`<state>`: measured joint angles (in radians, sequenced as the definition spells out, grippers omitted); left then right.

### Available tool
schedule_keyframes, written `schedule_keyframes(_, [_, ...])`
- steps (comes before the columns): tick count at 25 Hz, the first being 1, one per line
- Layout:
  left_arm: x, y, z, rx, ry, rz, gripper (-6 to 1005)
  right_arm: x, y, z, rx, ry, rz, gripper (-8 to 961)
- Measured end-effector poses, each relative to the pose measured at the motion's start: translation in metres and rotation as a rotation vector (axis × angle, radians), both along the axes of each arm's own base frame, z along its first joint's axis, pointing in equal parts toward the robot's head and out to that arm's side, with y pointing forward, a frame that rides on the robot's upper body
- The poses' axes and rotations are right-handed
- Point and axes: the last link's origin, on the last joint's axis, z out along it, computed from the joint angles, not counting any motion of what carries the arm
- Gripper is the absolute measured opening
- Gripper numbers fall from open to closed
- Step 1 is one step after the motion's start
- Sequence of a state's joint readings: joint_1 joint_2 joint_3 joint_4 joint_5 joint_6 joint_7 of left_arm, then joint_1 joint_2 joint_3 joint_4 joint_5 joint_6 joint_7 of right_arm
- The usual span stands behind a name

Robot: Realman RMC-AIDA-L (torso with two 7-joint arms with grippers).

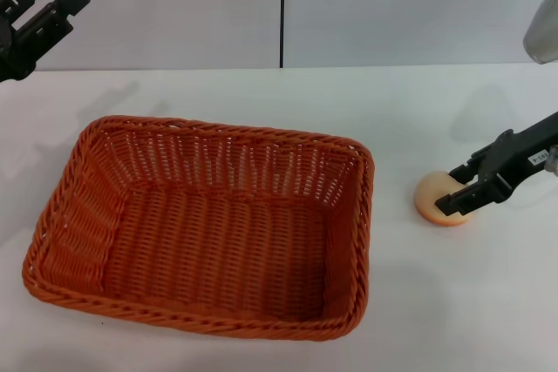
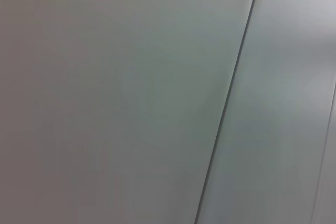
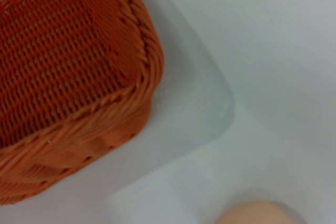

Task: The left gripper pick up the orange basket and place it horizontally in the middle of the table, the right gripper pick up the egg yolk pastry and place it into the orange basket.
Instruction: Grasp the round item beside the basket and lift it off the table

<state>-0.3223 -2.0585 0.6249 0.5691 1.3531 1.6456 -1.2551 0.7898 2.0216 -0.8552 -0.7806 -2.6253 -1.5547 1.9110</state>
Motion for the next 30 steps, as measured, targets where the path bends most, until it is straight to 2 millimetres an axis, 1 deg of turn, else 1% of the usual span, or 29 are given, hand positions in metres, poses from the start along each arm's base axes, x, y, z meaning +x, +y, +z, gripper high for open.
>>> schedule_keyframes(5, [0.001,0.0,0.0,-0.002,-0.003,-0.01,691,0.003,-0.001,0.001,0.003,-0.004,-0.007,558])
schedule_keyframes(9, [0.001,-0.001,-0.001,-0.004,-0.006,-0.011,691,0.007,-0.003,0.003,0.003,-0.013,-0.015,371])
schedule_keyframes(15, [0.0,-0.002,-0.002,-0.006,-0.009,-0.006,691,0.011,-0.004,0.006,0.02,-0.013,-0.013,314])
schedule_keyframes(18, [0.001,-0.002,-0.003,-0.011,-0.011,-0.008,691,0.01,-0.001,0.012,0.067,0.013,-0.007,285])
schedule_keyframes(20, [0.001,-0.002,-0.003,-0.012,-0.012,-0.01,691,0.008,0.003,0.02,0.145,0.066,-0.008,266])
schedule_keyframes(21, [0.001,-0.002,-0.003,-0.013,-0.014,-0.012,691,0.006,0.006,0.031,0.229,0.136,-0.012,256])
schedule_keyframes(22, [0.001,-0.002,-0.003,-0.013,-0.014,-0.012,691,0.006,0.006,0.031,0.229,0.136,-0.012,248])
schedule_keyframes(24, [0.001,-0.003,-0.002,-0.01,-0.017,-0.013,691,0.004,0.009,0.044,0.318,0.231,-0.016,232])
schedule_keyframes(26, [0.001,-0.005,-0.001,-0.008,-0.02,-0.015,691,-0.001,0.01,0.057,0.398,0.341,-0.016,217])
schedule_keyframes(30, [0.0,-0.006,-0.001,-0.006,-0.023,-0.017,691,-0.014,0.003,0.081,0.529,0.612,0.038,185])
